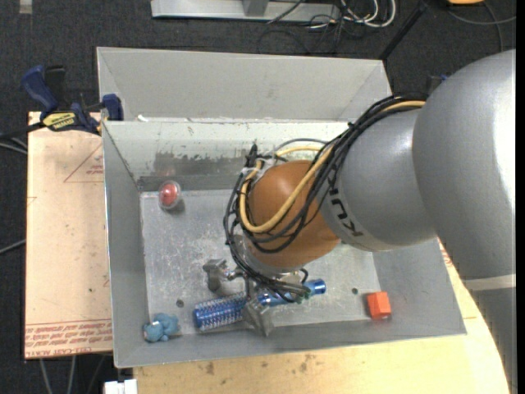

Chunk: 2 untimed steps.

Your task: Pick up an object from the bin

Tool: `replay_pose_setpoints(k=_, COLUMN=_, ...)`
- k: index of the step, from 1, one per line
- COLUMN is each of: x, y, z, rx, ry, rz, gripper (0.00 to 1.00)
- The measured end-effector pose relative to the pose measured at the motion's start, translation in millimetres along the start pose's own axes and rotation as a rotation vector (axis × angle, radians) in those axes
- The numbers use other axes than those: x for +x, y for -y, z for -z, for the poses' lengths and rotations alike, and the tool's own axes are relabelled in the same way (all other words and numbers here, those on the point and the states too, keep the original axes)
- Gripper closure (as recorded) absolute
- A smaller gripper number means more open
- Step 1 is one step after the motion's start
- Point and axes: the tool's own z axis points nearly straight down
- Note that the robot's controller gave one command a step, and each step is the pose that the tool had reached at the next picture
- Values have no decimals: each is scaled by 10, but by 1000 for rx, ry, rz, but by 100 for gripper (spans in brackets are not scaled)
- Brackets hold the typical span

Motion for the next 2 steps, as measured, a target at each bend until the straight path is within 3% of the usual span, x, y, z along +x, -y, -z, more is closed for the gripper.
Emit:
replay_pose_setpoints(k=1, x=-6, y=3, z=-16, rx=-1, ry=3, rz=-2, gripper=100)
replay_pose_setpoints(k=2, x=34, y=142, z=1724, rx=4, ry=12, rz=2, gripper=100)
